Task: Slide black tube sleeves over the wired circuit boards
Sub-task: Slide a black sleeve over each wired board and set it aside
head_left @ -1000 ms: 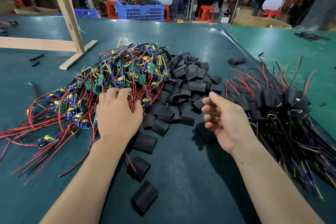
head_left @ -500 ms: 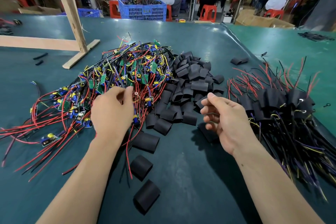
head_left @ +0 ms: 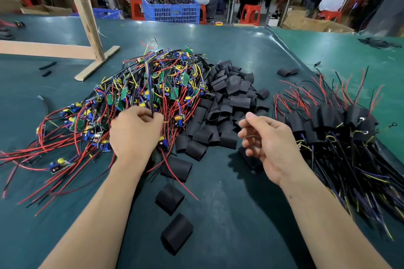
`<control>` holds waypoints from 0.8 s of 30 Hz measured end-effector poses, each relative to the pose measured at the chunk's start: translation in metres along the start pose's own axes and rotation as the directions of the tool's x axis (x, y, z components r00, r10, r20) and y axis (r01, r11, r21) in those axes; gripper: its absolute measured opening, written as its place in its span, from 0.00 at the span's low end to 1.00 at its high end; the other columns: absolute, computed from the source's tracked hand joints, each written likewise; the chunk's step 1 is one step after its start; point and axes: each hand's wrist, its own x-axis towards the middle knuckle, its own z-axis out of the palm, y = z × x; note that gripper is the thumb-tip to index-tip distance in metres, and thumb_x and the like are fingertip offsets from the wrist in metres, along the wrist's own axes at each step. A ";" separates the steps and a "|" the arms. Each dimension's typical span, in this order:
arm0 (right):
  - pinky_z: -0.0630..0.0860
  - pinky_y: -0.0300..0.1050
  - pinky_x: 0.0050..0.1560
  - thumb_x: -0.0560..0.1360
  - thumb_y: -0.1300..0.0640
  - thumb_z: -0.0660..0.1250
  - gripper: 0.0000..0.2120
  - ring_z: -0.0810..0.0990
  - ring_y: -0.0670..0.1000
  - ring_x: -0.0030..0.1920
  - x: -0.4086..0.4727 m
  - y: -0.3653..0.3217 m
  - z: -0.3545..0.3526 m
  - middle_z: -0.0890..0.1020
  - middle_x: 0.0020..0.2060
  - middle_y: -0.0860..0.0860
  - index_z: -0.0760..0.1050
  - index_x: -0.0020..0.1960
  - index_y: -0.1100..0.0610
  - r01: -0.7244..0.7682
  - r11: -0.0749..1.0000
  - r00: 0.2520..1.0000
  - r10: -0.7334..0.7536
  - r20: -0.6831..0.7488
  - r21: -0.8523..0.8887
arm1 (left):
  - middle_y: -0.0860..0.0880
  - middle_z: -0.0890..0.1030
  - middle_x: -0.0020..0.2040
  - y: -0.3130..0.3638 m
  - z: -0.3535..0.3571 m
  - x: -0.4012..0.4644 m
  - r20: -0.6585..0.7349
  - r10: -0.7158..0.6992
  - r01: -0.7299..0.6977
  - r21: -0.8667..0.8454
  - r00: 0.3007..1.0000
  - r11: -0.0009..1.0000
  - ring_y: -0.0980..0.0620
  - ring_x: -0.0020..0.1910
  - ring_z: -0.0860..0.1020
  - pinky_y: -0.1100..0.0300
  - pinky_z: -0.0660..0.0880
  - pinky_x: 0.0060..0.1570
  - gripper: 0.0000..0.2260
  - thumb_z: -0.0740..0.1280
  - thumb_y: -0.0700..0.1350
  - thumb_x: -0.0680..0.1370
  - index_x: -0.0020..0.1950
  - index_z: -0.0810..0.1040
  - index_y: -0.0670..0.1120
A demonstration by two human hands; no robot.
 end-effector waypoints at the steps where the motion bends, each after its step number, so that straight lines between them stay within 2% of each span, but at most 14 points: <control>1: 0.68 0.37 0.23 0.79 0.53 0.67 0.12 0.75 0.47 0.26 0.000 0.001 0.000 0.80 0.29 0.52 0.81 0.40 0.58 0.002 1.000 0.999 -0.001 0.038 -0.029 | 0.58 0.79 0.32 0.002 -0.002 0.000 -0.056 0.026 -0.029 -0.054 0.998 0.998 0.52 0.38 0.79 0.60 0.74 0.42 0.03 0.69 0.50 0.72 0.40 0.79 0.53; 3: 0.67 0.36 0.21 0.78 0.54 0.68 0.10 0.77 0.48 0.27 -0.002 0.003 0.002 0.81 0.31 0.53 0.82 0.41 0.56 0.018 0.994 0.984 0.001 0.178 -0.108 | 0.57 0.80 0.33 0.006 -0.006 -0.002 -0.089 0.106 -0.124 -0.232 0.990 0.965 0.58 0.34 0.78 0.61 0.74 0.42 0.04 0.70 0.50 0.73 0.39 0.80 0.52; 5: 0.68 0.36 0.20 0.77 0.54 0.69 0.06 0.79 0.48 0.29 -0.006 0.008 0.008 0.83 0.35 0.53 0.82 0.45 0.56 0.059 0.987 0.946 -0.008 0.324 -0.148 | 0.53 0.81 0.34 0.016 -0.007 -0.007 -0.055 0.189 -0.191 -0.497 0.981 0.846 0.61 0.31 0.76 0.65 0.73 0.39 0.06 0.72 0.46 0.75 0.39 0.80 0.47; 6: 0.69 0.37 0.21 0.75 0.53 0.71 0.07 0.80 0.49 0.30 -0.008 0.010 0.012 0.84 0.38 0.53 0.82 0.48 0.55 0.079 0.985 0.927 -0.017 0.376 -0.152 | 0.51 0.81 0.34 0.020 -0.006 -0.011 -0.037 0.226 -0.202 -0.603 0.974 0.772 0.62 0.30 0.76 0.68 0.72 0.37 0.07 0.72 0.43 0.75 0.39 0.80 0.44; 8: 0.70 0.38 0.21 0.69 0.48 0.72 0.14 0.80 0.49 0.31 -0.011 0.013 0.017 0.85 0.46 0.54 0.81 0.53 0.53 0.111 0.985 0.893 -0.041 0.447 -0.131 | 0.53 0.81 0.31 0.026 -0.005 -0.017 0.005 0.285 -0.192 -0.729 0.958 0.657 0.62 0.29 0.77 0.70 0.72 0.37 0.07 0.73 0.40 0.75 0.38 0.80 0.43; 10: 0.70 0.39 0.21 0.68 0.50 0.72 0.17 0.79 0.50 0.30 -0.013 0.013 0.020 0.84 0.46 0.55 0.80 0.56 0.53 0.133 0.988 0.870 -0.080 0.486 -0.075 | 0.53 0.82 0.31 0.030 -0.002 -0.024 0.095 0.305 -0.116 -0.786 0.948 0.607 0.61 0.29 0.76 0.69 0.72 0.37 0.06 0.73 0.41 0.75 0.37 0.81 0.47; 12: 0.70 0.38 0.21 0.70 0.54 0.72 0.15 0.78 0.50 0.29 -0.013 0.014 0.022 0.84 0.41 0.52 0.80 0.56 0.54 0.170 0.984 0.866 -0.124 0.485 -0.051 | 0.52 0.83 0.32 0.032 0.003 -0.032 0.156 0.316 -0.076 -0.787 0.936 0.612 0.61 0.29 0.77 0.68 0.73 0.38 0.06 0.74 0.42 0.74 0.38 0.83 0.48; 16: 0.72 0.38 0.22 0.75 0.65 0.69 0.04 0.77 0.48 0.25 -0.011 0.012 0.022 0.83 0.33 0.51 0.80 0.48 0.58 0.206 0.978 0.928 -0.181 0.326 -0.043 | 0.53 0.85 0.35 0.035 0.008 -0.041 0.196 0.430 -0.162 -0.729 0.881 0.665 0.57 0.27 0.74 0.67 0.73 0.33 0.04 0.71 0.43 0.77 0.43 0.84 0.47; 18: 0.72 0.37 0.22 0.75 0.67 0.68 0.04 0.75 0.47 0.24 -0.007 0.005 0.014 0.82 0.31 0.51 0.80 0.46 0.59 0.197 0.980 0.955 -0.193 0.224 0.006 | 0.53 0.84 0.36 0.029 0.005 -0.036 0.206 0.479 -0.242 -0.657 0.853 0.714 0.53 0.27 0.74 0.62 0.73 0.31 0.05 0.69 0.44 0.78 0.44 0.83 0.48; 20: 0.72 0.36 0.23 0.76 0.66 0.68 0.05 0.75 0.47 0.25 -0.002 -0.003 0.003 0.82 0.32 0.52 0.80 0.48 0.58 0.195 0.973 0.969 -0.211 0.130 0.123 | 0.54 0.82 0.33 0.020 0.001 -0.030 0.237 0.531 -0.370 -0.492 0.814 0.788 0.49 0.29 0.75 0.56 0.73 0.32 0.07 0.71 0.46 0.77 0.39 0.82 0.51; 22: 0.72 0.36 0.25 0.76 0.65 0.67 0.07 0.75 0.48 0.26 0.002 -0.011 -0.008 0.81 0.34 0.53 0.81 0.50 0.57 0.224 0.947 0.968 -0.243 0.060 0.232 | 0.55 0.81 0.32 0.013 -0.005 -0.025 0.295 0.564 -0.455 -0.364 0.772 0.813 0.51 0.30 0.77 0.56 0.74 0.34 0.08 0.73 0.48 0.75 0.36 0.81 0.52; 24: 0.72 0.36 0.26 0.77 0.65 0.66 0.08 0.75 0.48 0.27 0.004 -0.016 -0.015 0.80 0.34 0.53 0.82 0.48 0.57 0.244 0.930 0.966 -0.257 0.010 0.274 | 0.56 0.81 0.32 0.008 -0.010 -0.019 0.343 0.564 -0.463 -0.335 0.751 0.820 0.52 0.30 0.77 0.58 0.75 0.35 0.08 0.75 0.48 0.73 0.35 0.81 0.53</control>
